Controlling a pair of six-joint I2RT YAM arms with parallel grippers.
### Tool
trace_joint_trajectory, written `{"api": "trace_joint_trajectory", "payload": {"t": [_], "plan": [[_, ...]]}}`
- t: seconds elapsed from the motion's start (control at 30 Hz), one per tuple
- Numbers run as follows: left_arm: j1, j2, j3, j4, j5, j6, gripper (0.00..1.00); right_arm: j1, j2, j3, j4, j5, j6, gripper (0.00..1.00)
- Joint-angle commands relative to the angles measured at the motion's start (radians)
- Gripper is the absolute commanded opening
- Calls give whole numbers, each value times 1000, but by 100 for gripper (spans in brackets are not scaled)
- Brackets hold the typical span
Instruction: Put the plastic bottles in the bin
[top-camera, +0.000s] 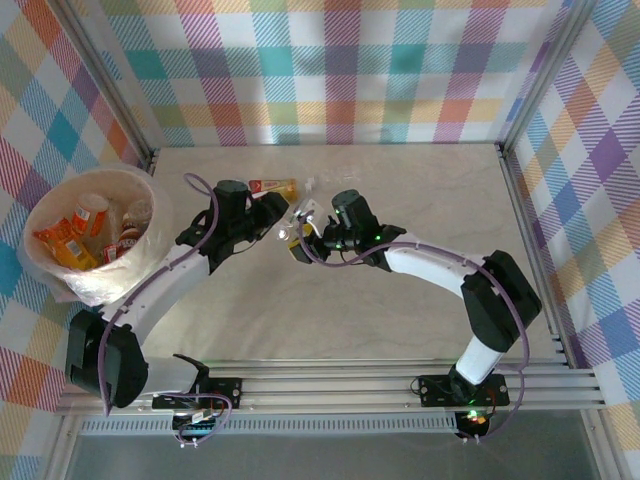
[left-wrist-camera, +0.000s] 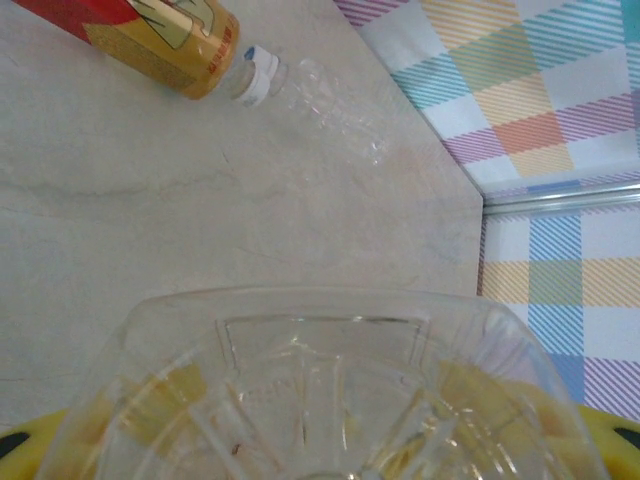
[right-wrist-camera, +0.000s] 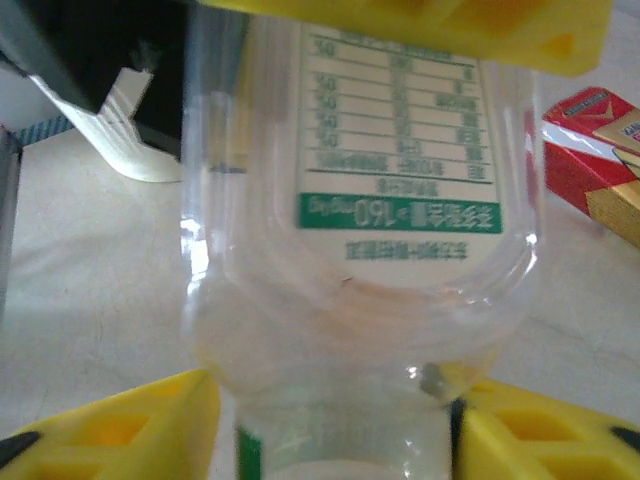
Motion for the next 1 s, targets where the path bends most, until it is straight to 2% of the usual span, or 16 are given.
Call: {"api": "trace_joint_trajectory", "payload": {"t": [0.0, 0.07, 0.13, 0.17, 0.33, 0.47, 0.57, 0.63, 0.7, 0.77, 0.97], "plan": [[-5, -77, 37, -49, -93, 29, 47, 12, -78, 1, 16, -86, -43, 72], [0, -120, 61, -91, -128, 69, 47, 12, -113, -7, 17, -75, -63, 83], [8, -156, 108, -184, -166, 120, 46, 12, -158, -20, 22, -49, -86, 90], [14, -174, 139, -238, -190, 155, 46, 11, -187, -28, 24, -42, -106, 100], [52, -264, 321, -488, -384, 310, 46, 8, -312, -66, 62, 94, -125, 100], [111, -305, 457, -611, -502, 424, 46, 3, -364, -88, 103, 320, -29, 100], [165, -297, 556, -684, -655, 535, 46, -10, -387, -90, 93, 419, 30, 100], [237, -291, 604, -699, -695, 593, 47, -16, -403, -115, 116, 446, 37, 100], [318, -271, 681, -737, -655, 638, 48, -21, -420, -141, 138, 453, 37, 100], [361, -224, 777, -805, -658, 681, 48, -25, -430, -153, 143, 463, 37, 100], [437, -30, 1031, -1043, -898, 807, 46, -35, -427, -147, 120, 469, 37, 100]]}}
